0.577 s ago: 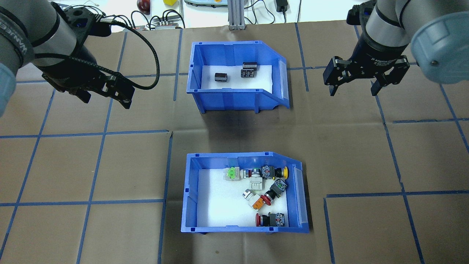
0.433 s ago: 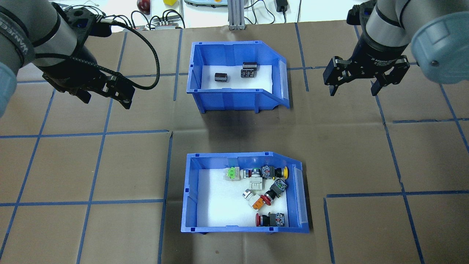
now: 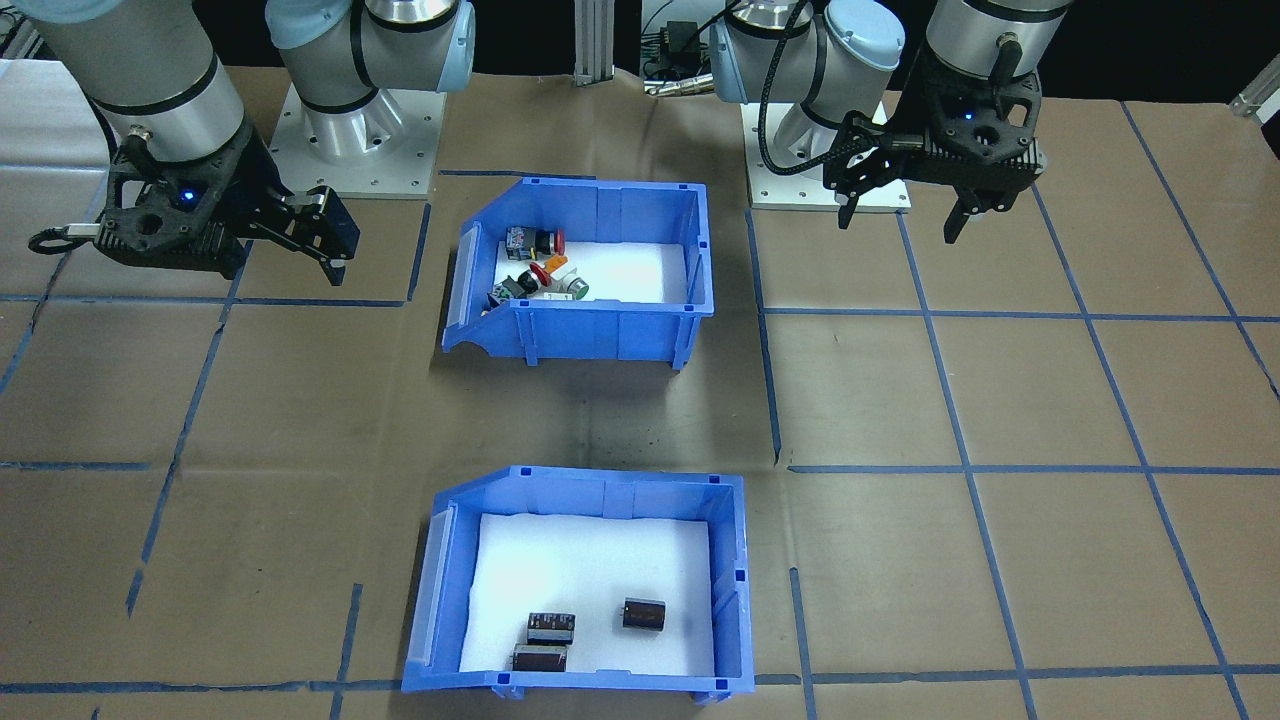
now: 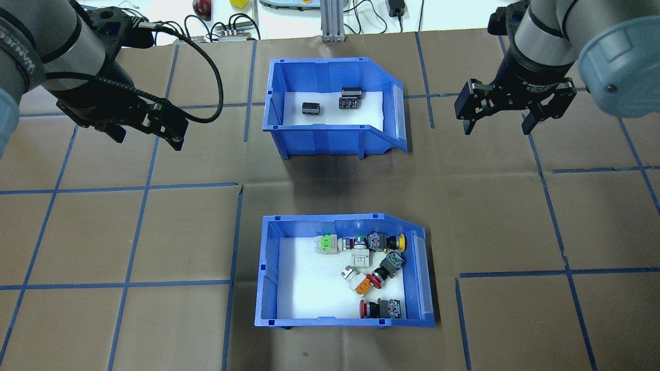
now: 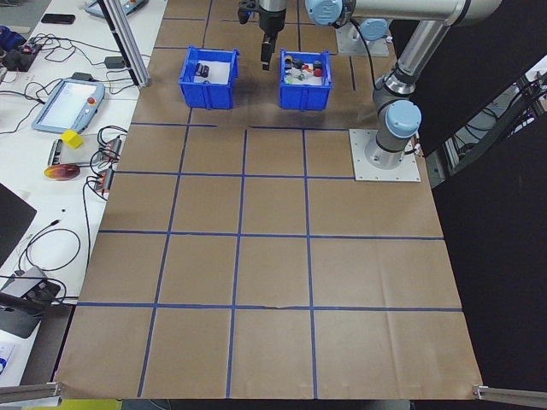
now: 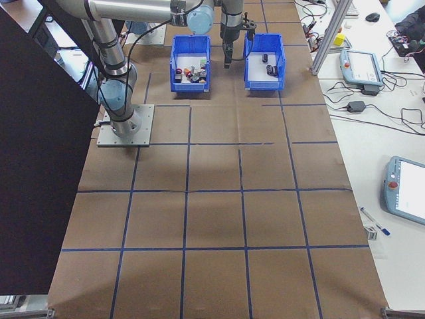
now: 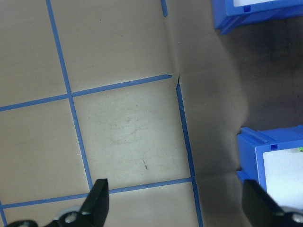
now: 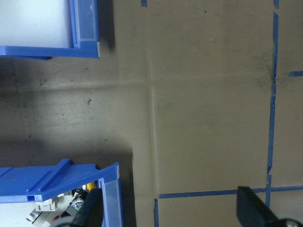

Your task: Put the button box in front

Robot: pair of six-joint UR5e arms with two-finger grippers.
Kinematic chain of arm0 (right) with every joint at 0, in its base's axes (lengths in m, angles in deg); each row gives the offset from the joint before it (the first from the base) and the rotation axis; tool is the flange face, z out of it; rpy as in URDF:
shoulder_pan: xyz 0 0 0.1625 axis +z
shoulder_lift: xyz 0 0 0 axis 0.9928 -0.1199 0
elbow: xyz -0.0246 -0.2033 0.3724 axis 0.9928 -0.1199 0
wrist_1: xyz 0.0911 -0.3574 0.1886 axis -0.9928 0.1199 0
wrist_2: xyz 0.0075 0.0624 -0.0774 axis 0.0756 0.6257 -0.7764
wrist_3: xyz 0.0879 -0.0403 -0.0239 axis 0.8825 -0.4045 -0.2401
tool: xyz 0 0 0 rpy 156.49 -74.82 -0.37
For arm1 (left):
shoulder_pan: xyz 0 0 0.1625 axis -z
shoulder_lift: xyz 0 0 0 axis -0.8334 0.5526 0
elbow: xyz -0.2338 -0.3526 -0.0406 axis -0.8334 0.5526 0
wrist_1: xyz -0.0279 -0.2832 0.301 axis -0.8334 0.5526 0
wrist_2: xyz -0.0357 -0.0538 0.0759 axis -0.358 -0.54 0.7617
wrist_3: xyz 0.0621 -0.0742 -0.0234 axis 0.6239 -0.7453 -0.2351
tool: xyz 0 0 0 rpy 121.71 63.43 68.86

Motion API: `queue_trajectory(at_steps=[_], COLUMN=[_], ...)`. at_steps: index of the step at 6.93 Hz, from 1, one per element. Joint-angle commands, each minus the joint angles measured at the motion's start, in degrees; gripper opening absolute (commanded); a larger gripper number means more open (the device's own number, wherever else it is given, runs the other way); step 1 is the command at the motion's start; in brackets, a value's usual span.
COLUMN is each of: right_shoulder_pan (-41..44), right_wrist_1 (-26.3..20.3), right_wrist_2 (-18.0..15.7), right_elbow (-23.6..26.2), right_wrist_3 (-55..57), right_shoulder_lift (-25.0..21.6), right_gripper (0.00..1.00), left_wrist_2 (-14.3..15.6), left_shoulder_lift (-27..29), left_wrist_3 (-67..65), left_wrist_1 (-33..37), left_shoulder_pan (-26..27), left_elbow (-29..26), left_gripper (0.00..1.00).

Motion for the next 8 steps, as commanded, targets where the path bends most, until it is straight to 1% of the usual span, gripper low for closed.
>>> queue_trajectory(at_steps=[1,3,4,5,6,7,8], right_shoulder_pan=[0.00,0.09,0.18,0.35,0.53,0.62,1.84], right_wrist_1=[0.00,0.09,-0.09,0.09,1.13,1.75,1.85], right_wrist_2=[-0.15,-0.32,-0.76,-0.24,0.03,0.12,-0.06], right_elbow=[-0.05,-0.75,-0.76,-0.76,-1.10,-2.59,-5.04], right_wrist_3=[0.00,-1.04,-1.49,-4.63,-11.36,-18.04,-22.98], right_shoulder_lift=[0.01,0.27,0.53,0.71,1.32,2.80,5.43], right_gripper=[1.00,1.00,1.00,1.00,1.00,1.00,1.00], left_wrist_2=[-0.19,-0.72,-1.68,-1.51,-1.95,-1.26,-1.07], left_shoulder_lift=[-0.08,-0.34,-1.47,-1.57,-1.22,-1.22,-0.70], left_wrist_3=[-0.15,-0.15,-0.23,-0.23,-0.32,-0.24,-0.15], left_wrist_1=[0.19,0.28,1.84,3.95,3.88,3.27,3.26], left_shoulder_pan=[0.01,0.19,0.28,0.28,0.28,0.28,0.19], left_elbow=[0.00,0.61,0.88,0.88,0.88,0.88,0.79], left_gripper=[1.00,1.00,1.00,1.00,1.00,1.00,1.00])
